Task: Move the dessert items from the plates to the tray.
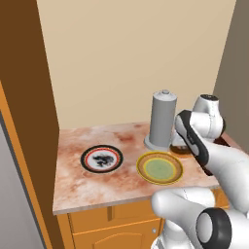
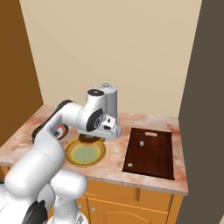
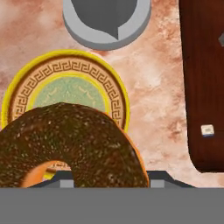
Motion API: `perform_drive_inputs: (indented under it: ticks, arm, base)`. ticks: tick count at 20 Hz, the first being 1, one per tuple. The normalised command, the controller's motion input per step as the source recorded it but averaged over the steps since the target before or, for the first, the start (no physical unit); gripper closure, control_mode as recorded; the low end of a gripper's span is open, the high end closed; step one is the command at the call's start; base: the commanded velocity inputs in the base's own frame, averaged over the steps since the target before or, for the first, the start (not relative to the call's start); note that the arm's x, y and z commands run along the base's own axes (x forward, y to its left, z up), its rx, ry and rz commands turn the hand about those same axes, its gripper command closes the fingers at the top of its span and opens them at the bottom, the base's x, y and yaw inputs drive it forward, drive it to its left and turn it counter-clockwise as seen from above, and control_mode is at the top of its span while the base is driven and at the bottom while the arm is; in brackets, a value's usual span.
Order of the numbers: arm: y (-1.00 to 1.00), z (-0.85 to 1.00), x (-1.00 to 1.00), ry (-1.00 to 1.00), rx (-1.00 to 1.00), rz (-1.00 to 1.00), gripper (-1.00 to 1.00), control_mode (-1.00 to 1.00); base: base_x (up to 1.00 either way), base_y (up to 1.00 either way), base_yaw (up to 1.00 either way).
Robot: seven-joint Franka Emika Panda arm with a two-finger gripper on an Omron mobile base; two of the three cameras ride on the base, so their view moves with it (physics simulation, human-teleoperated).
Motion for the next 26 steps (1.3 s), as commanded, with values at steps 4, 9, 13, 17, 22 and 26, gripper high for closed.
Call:
perform_drive_inputs:
  ticks: [4, 9, 13, 17, 22, 26]
  arm:
    - [-1.00, -0.01, 0.02, 0.00, 0.00, 0.03, 1.00, -1.00]
    - [-0.95, -0.02, 0.15, 0.00, 0.00, 0.00, 1.00, -1.00]
    - [-0.78, -0.11, 0.37, 0.01, 0.00, 0.00, 1.00, -1.00]
    - [-0.72, -0.10, 0.40, 0.04, 0.00, 0.00, 1.00, -1.00]
    - [-0.38, -0.06, 0.17, 0.00, 0.00, 0.00, 1.00, -1.00]
    - [-0.08, -0.19, 0.02, 0.00, 0.00, 0.00, 1.00, -1.00]
  base:
    - [0.00, 0.00, 0.00]
    - [0.00, 0.00, 0.00]
    - [0.00, 0.00, 0.00]
    - [0.00, 0.00, 0.00]
    - [0.00, 0.00, 0.00]
    - [0.00, 0.00, 0.00]
